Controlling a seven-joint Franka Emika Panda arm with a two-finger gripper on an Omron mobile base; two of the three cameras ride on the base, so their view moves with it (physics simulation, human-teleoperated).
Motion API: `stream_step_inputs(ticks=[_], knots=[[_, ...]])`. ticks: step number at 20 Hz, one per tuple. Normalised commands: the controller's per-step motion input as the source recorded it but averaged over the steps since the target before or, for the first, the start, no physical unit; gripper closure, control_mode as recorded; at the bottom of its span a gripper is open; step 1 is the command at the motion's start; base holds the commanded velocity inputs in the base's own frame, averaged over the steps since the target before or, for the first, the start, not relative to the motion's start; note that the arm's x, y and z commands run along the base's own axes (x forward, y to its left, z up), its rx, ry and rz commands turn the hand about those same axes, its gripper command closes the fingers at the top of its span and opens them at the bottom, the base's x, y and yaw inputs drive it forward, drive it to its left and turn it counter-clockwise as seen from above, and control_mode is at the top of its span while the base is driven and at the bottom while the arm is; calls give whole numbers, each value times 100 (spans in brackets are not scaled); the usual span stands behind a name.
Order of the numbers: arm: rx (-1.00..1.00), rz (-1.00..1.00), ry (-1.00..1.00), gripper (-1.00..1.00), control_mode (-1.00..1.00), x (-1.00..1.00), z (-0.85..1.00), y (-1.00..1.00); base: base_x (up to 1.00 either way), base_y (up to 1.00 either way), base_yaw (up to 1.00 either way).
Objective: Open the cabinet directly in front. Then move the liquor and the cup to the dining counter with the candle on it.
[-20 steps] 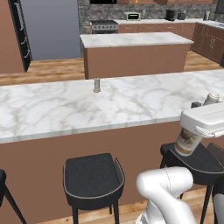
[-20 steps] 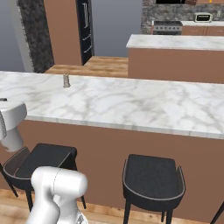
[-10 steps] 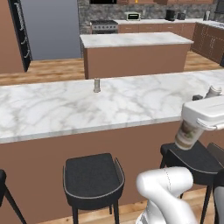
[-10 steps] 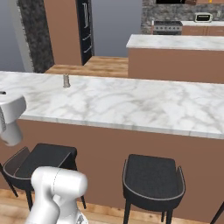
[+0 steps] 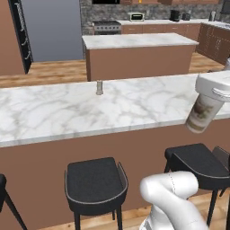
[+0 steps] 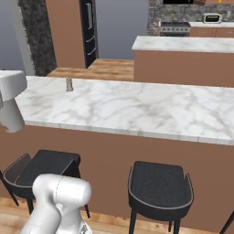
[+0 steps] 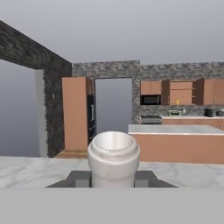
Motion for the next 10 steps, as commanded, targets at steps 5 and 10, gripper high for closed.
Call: stream_step_inputs(ticks=[5, 10], knots=[[0, -1, 0, 100, -100, 8, 5, -11, 0, 0, 0], [0, 0, -6, 100, -100, 18, -11, -5, 0, 0, 0]])
